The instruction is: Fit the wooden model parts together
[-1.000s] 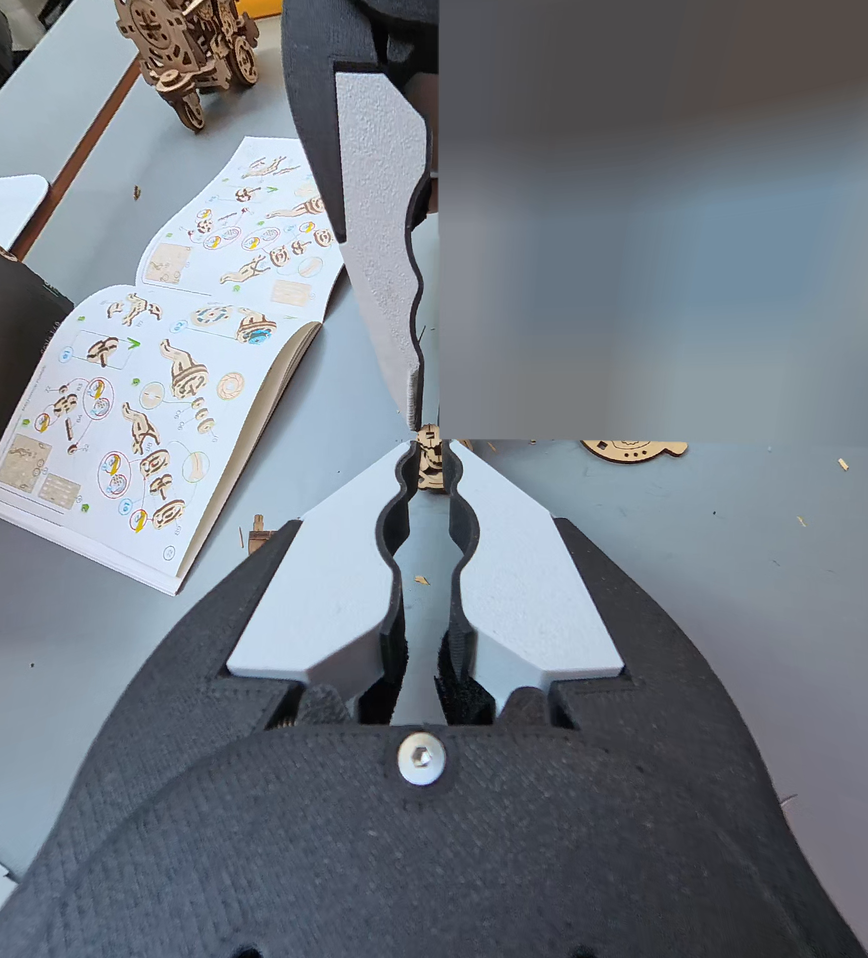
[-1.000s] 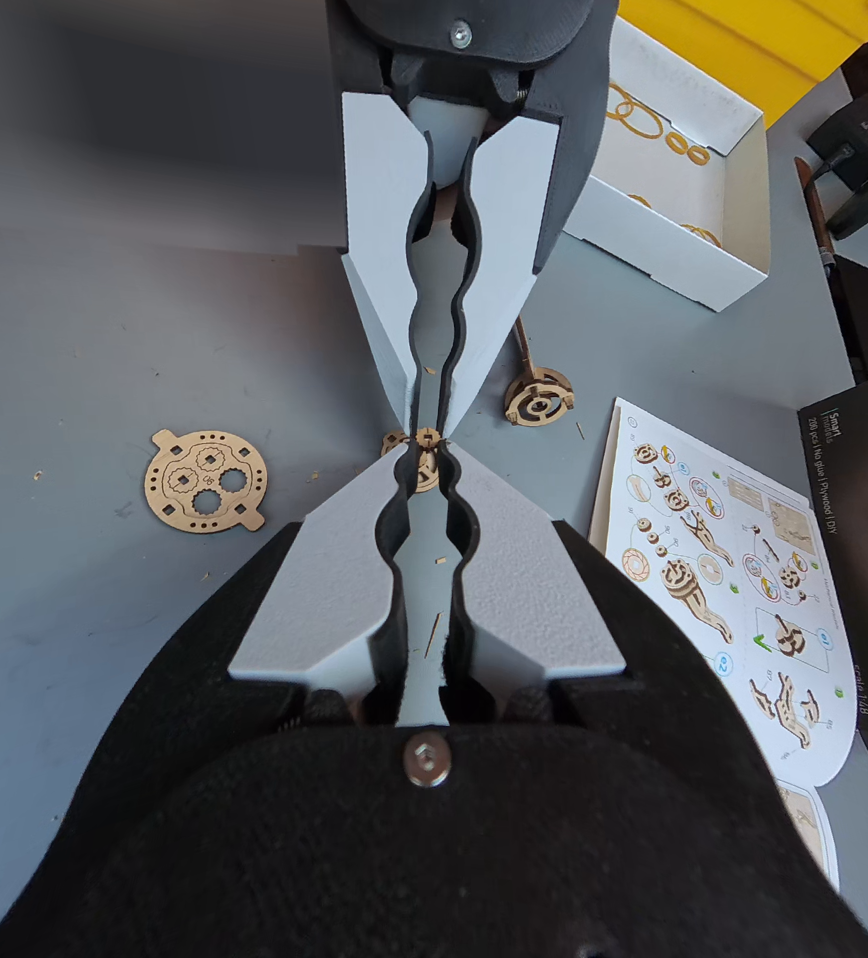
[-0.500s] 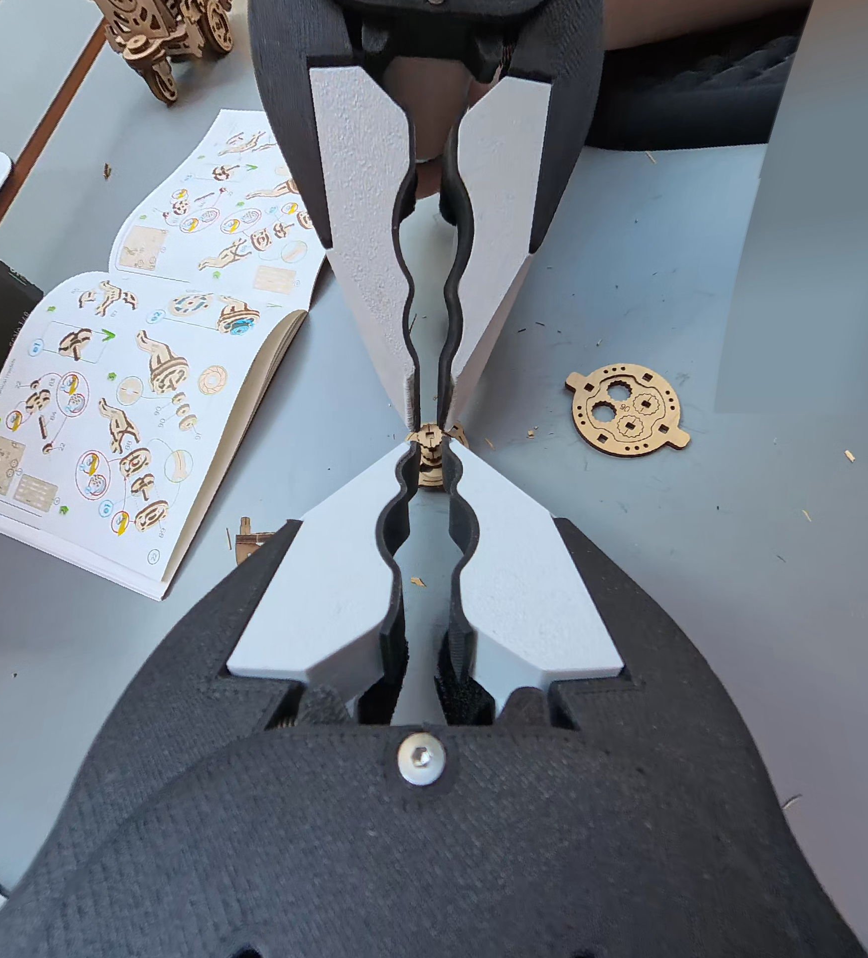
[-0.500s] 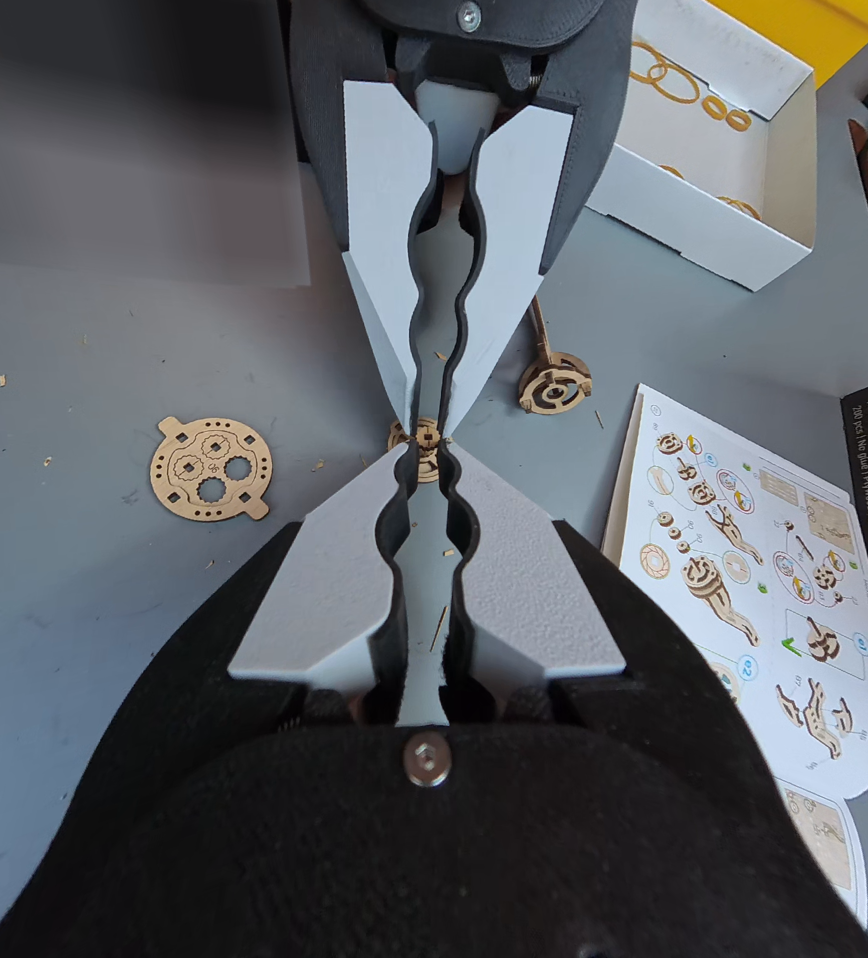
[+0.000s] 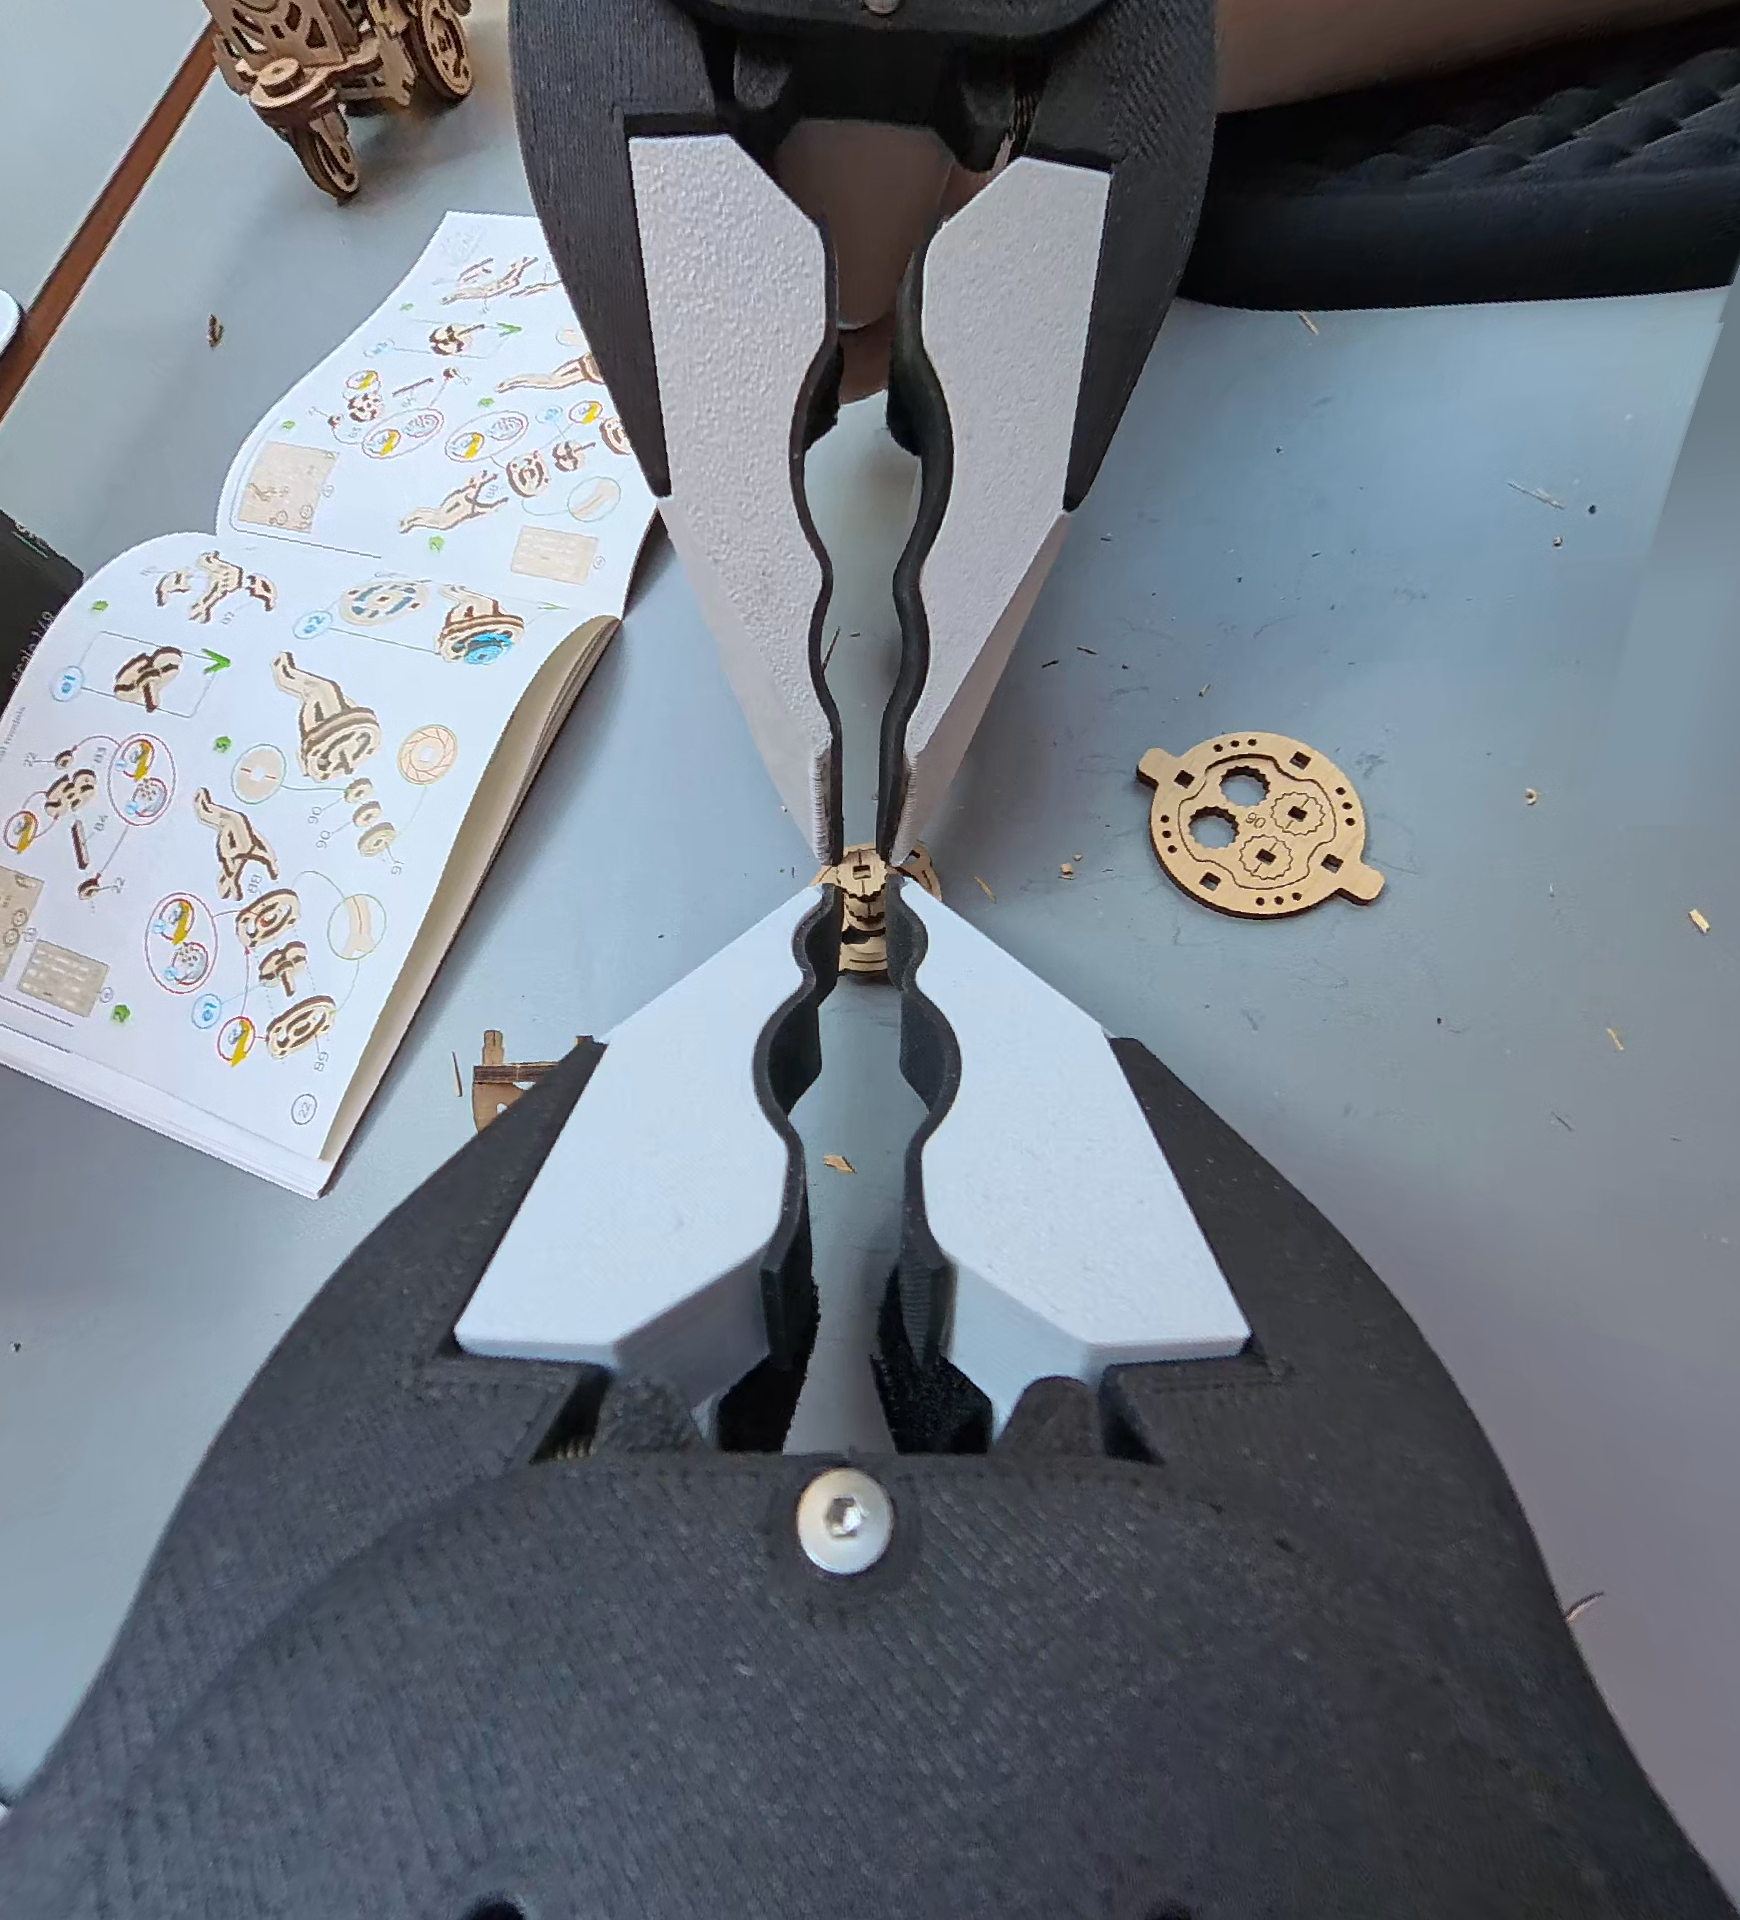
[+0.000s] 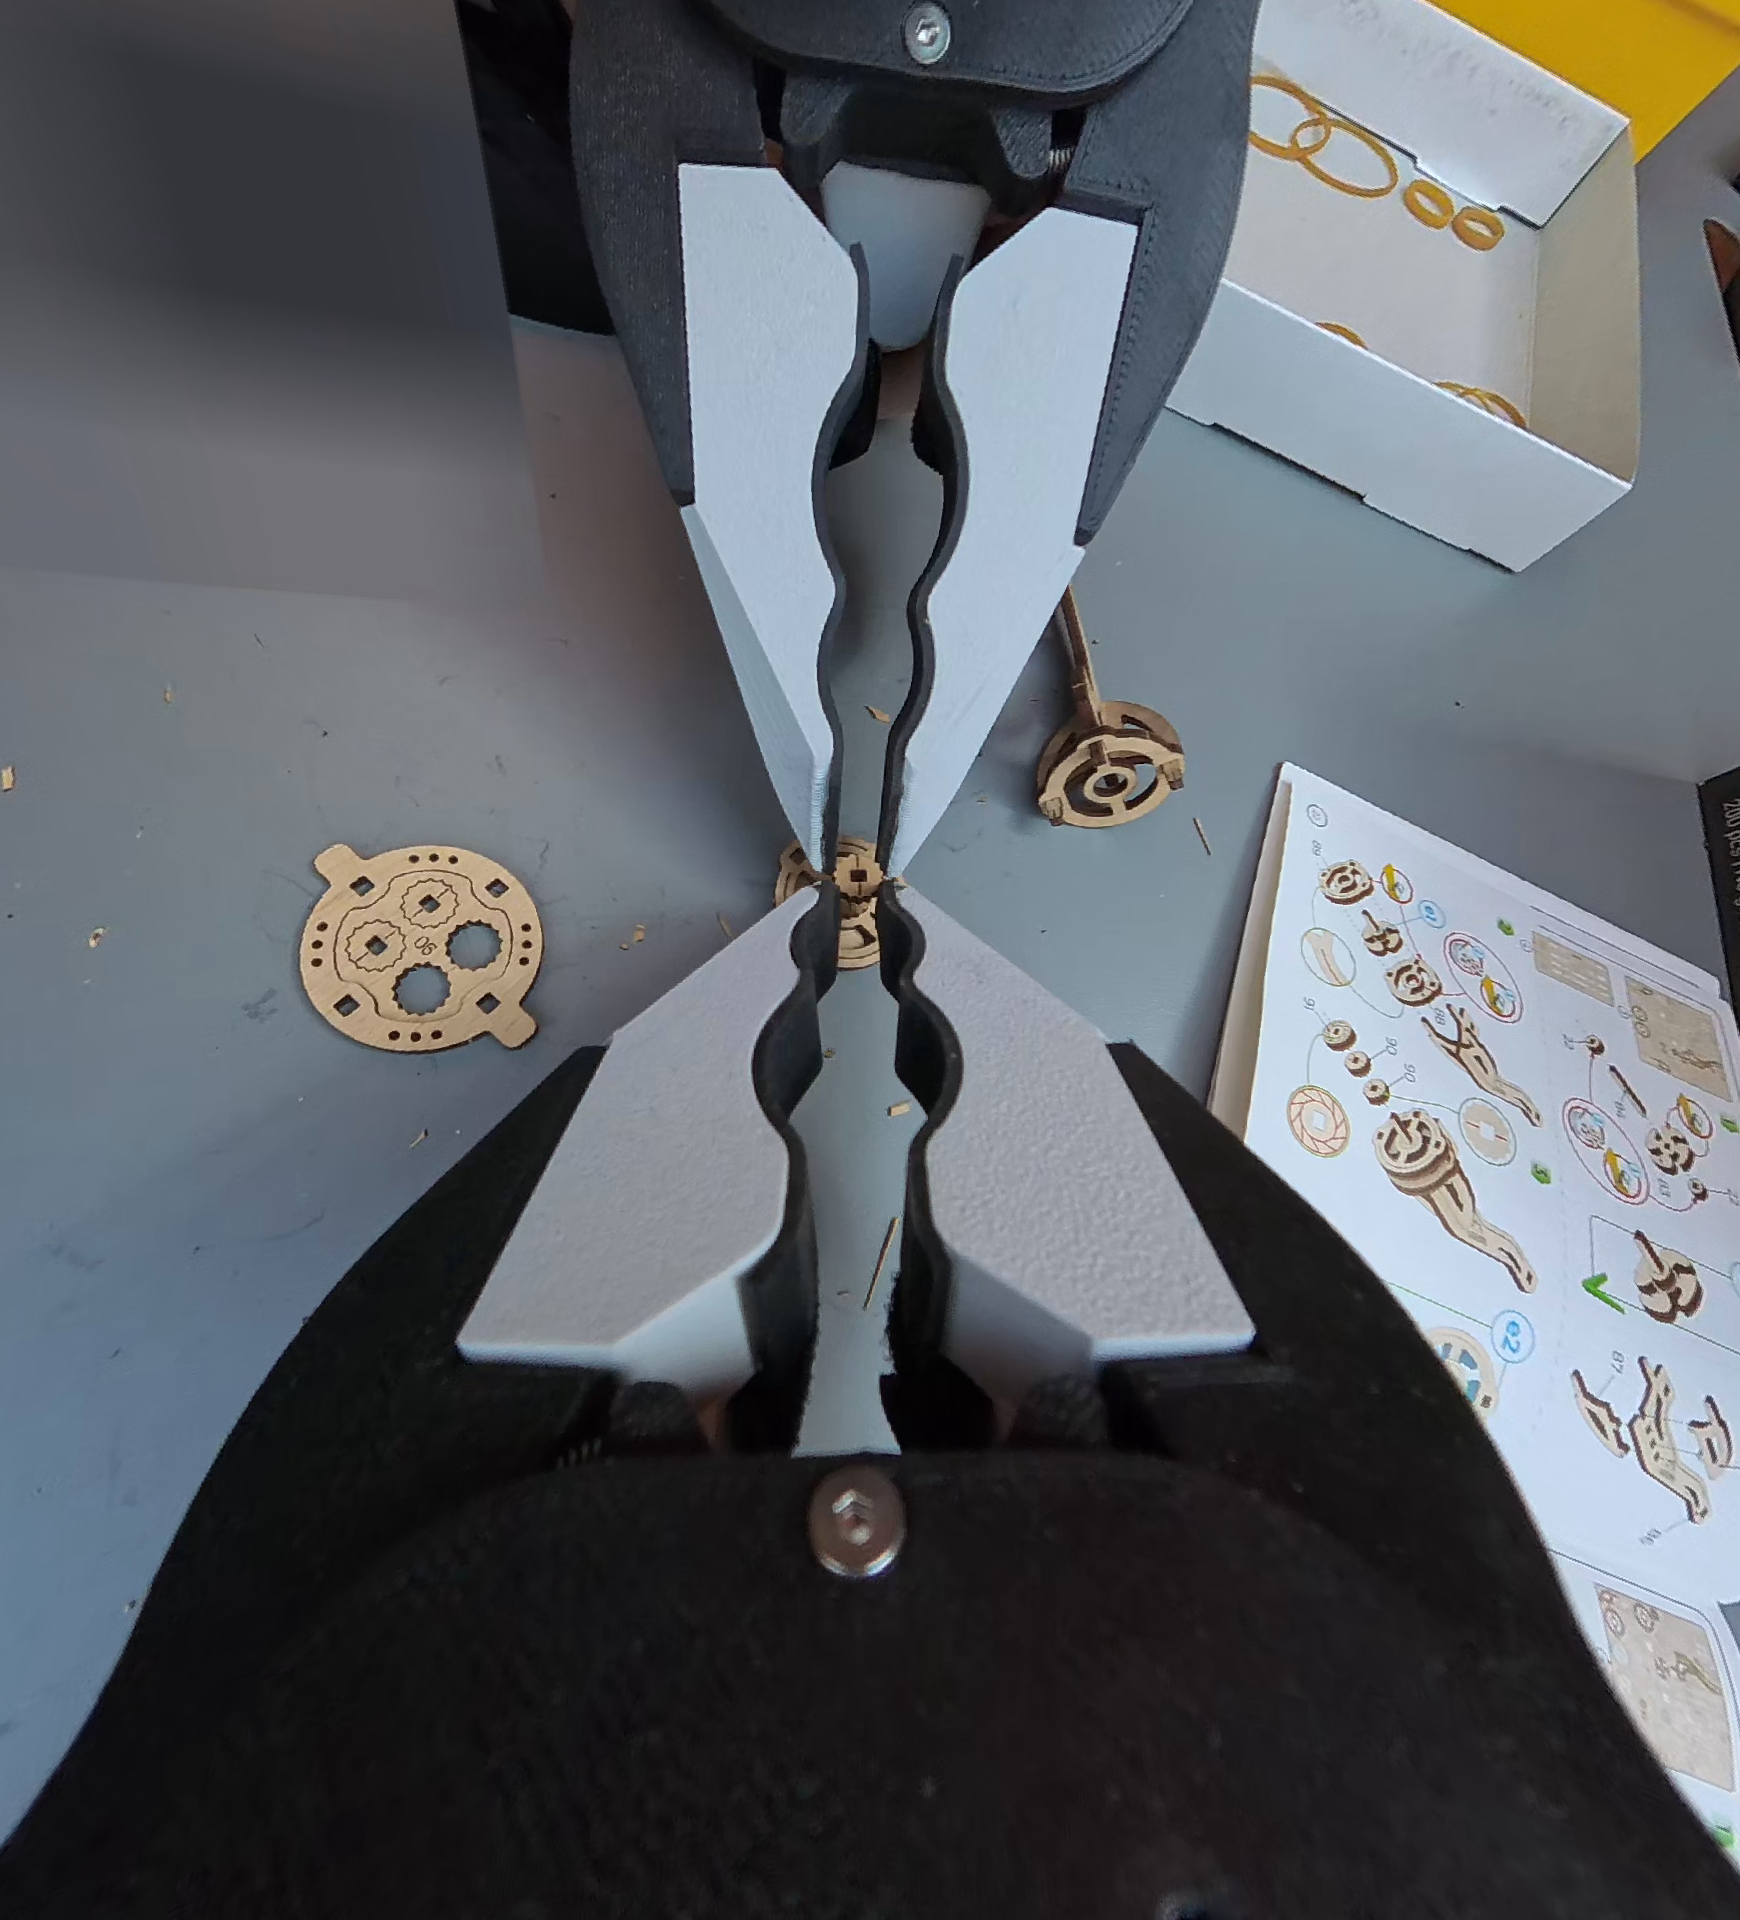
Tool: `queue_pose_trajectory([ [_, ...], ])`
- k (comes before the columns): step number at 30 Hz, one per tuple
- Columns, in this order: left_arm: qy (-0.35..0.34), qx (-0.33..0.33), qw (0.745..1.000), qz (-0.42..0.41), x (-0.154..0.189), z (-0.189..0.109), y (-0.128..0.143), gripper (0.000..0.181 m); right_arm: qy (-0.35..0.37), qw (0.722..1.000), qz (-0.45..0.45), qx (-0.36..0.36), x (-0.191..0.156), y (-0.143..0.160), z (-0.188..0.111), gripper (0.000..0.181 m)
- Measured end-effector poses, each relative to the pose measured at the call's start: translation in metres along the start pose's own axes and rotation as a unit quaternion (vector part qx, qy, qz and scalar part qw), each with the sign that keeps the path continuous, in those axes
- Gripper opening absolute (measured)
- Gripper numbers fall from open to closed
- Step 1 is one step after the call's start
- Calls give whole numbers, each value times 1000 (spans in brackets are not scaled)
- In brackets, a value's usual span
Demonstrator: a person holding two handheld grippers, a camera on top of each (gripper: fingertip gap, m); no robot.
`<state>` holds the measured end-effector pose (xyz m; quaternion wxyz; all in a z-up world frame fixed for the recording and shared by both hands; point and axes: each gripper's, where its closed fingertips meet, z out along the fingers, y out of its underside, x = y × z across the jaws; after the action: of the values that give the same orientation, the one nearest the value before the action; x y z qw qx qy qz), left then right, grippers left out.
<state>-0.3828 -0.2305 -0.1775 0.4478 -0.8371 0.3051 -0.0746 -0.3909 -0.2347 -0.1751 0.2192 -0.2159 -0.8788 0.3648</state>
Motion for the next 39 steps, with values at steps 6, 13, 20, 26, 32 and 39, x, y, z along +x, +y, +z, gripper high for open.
queue_pose_trajectory([
  [6, 3, -3, 1000, -2, 1, 0, 1, 6, -2, 1000, 2, -3, -1, 1, 1, 6],
  [13, 9, -3, 1000, -14, 0, 1, 1, 6, -7, 1000, 10, -2, -1, 2, 1, 6],
  [20, 25, -12, 999, -41, 2, 4, 6, 6, -10, 1000, 7, -16, -3, 6, 5, 6],
  [26, 23, -11, 999, -48, 1, 4, 7, 17, -13, 1000, 13, -14, -3, 8, 5, 9],
  [32, 27, -4, 998, -50, 4, -2, 7, 17, -17, 999, 33, 15, -2, 1, 0, 10],
  [39, 21, 11, 998, -53, 0, -3, 2, 7, -16, 999, 40, 16, -1, 1, 2, 2],
])
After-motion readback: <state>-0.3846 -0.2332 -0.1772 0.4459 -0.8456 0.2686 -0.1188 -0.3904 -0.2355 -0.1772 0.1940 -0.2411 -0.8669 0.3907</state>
